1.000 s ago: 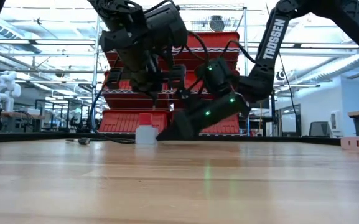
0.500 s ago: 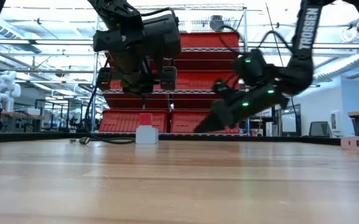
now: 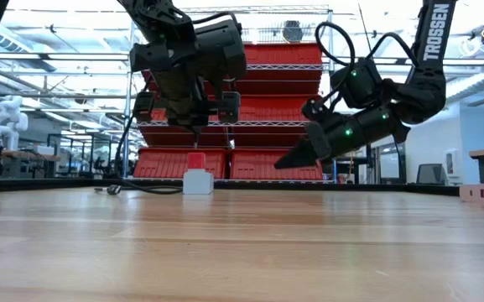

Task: Insert USB
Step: Insert the top black charger cable into the pink charger adapter

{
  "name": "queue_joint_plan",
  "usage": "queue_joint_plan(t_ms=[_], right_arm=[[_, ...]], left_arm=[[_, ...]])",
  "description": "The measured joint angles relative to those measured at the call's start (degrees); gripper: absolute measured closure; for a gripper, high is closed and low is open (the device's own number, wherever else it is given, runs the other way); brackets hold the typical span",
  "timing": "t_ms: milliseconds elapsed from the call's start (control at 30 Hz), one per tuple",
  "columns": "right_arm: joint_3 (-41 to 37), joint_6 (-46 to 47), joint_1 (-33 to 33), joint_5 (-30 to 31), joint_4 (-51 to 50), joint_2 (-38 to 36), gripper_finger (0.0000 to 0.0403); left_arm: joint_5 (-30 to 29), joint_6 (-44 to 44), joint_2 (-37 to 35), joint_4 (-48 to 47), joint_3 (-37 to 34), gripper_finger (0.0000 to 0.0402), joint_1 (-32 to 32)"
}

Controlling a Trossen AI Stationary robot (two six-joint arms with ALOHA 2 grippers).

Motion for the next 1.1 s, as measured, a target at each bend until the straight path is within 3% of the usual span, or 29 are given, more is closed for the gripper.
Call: queue_joint_plan(t_ms=[567, 1100], right_arm=[[0.00, -0.20, 0.00, 0.03, -0.10, -0.02, 0.0403], [0.02, -0.20, 0.02, 0.03, -0.16, -0.02, 0.0403]], left_arm=[[-0.58, 1.24, 0.13, 3.46, -2.60, 0.0388, -0.15], [-0.31, 8.28, 0.15, 7.77, -2.62, 0.0388, 0.31]])
